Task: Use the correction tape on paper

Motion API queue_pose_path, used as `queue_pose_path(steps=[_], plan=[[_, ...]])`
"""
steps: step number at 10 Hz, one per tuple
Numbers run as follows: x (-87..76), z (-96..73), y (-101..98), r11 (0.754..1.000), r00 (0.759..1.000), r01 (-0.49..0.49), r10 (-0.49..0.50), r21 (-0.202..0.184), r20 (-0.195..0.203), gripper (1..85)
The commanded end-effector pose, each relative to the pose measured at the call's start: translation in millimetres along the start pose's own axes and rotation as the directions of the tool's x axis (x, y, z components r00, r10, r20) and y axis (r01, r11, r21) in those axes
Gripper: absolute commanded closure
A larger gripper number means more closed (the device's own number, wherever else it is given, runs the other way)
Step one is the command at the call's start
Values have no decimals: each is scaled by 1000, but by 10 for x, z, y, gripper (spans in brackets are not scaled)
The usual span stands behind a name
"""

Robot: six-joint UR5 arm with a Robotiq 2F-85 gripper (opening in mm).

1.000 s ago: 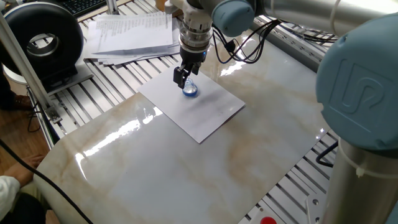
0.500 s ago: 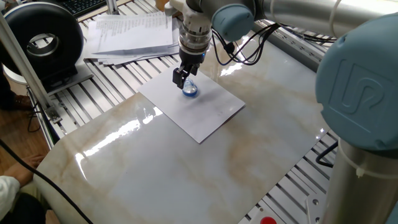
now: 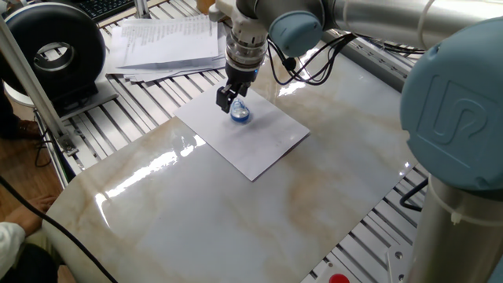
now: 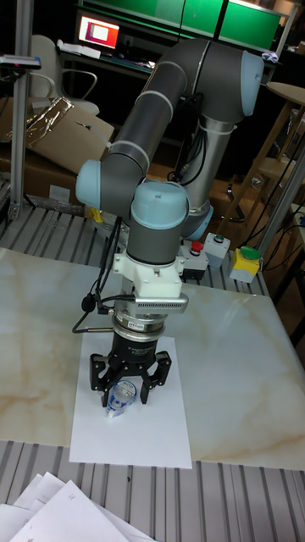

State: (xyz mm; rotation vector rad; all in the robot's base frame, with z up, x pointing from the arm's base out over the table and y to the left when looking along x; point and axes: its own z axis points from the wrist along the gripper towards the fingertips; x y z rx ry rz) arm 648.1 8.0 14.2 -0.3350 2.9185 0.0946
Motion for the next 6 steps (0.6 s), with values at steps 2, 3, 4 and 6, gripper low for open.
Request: queue_pose_path(steps=[2, 3, 4, 6], plan=[[-24, 18, 12, 1000, 999, -5, 6, -26, 34, 190], [-25, 19, 17, 999, 999, -3, 5, -34, 40, 190], [-30, 26, 17, 999, 999, -2, 4, -36, 45, 190], [-48, 39, 10, 999, 998, 0, 2, -34, 56, 203]])
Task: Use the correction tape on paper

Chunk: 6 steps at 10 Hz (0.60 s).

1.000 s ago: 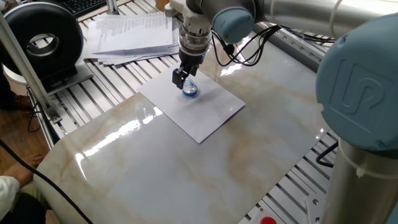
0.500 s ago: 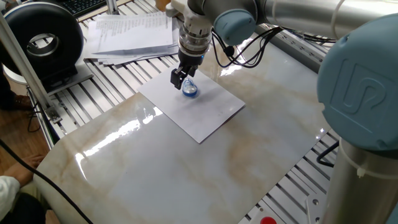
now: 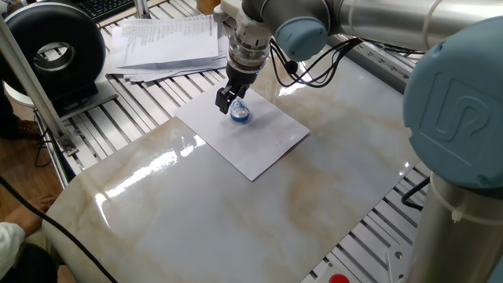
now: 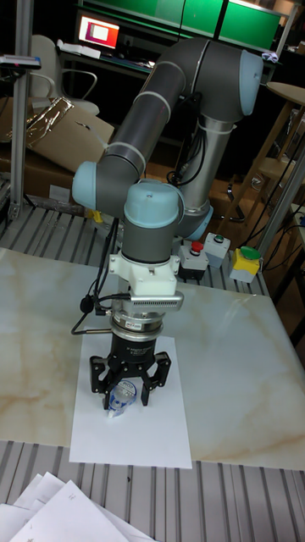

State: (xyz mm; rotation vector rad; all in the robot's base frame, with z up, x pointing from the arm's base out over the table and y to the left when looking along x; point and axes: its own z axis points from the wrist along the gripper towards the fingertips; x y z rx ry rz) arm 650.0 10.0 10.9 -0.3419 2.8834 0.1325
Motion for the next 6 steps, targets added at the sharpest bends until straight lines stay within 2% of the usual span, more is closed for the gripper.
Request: queue_pose_path(steps=[1, 6], plan=[[-34, 3, -3, 1000, 1000, -8, 8, -12, 23, 213], [-36, 8, -23, 1000, 1000, 3, -3, -8, 30, 267]])
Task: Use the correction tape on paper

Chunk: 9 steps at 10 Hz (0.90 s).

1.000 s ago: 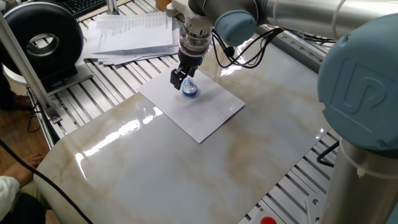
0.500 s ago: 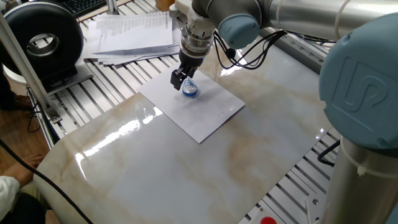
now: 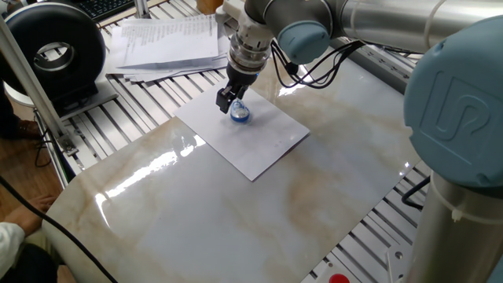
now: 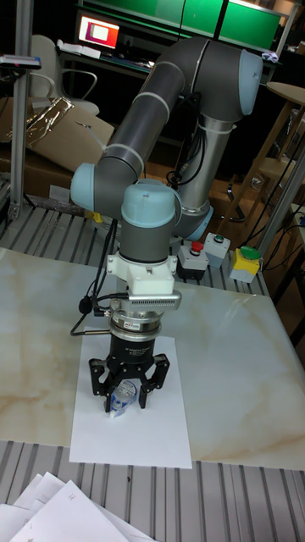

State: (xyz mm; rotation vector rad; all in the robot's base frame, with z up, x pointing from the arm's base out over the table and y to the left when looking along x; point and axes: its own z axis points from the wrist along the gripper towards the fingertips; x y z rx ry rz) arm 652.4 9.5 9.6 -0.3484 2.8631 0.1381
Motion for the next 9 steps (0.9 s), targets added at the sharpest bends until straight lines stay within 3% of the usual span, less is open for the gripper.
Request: queue_pose_path(steps=[1, 5, 9], plan=[[-20, -10, -14, 1000, 1000, -2, 2, -5, 12, 283], [-23, -16, -31, 1000, 1000, -4, 4, 1, 12, 427], [-19, -20, -100, 999, 1000, 13, -13, 29, 7, 453]])
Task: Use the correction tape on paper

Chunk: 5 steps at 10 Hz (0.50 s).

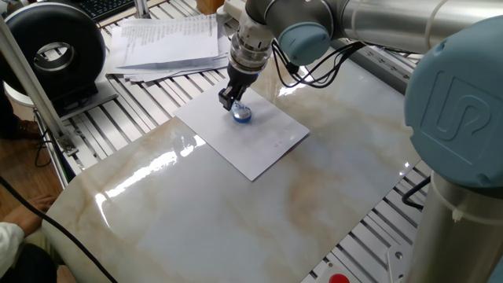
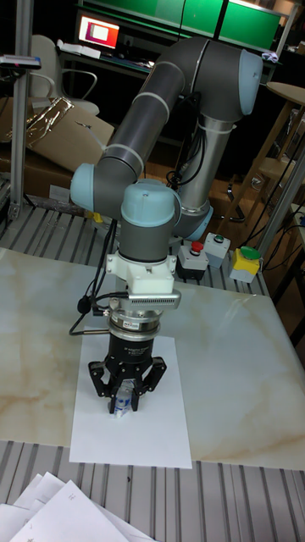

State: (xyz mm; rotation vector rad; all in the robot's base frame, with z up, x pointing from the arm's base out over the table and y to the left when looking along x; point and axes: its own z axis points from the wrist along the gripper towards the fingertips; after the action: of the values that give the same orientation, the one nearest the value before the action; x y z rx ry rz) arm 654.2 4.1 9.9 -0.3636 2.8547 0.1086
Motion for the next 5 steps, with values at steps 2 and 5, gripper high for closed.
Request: queue_pose_path(steps=[2, 5], plan=[[-9, -17, -74, 1000, 1000, 5, -5, 23, -1, 460], [8, -50, -236, 995, 999, 42, -40, 92, -26, 477]])
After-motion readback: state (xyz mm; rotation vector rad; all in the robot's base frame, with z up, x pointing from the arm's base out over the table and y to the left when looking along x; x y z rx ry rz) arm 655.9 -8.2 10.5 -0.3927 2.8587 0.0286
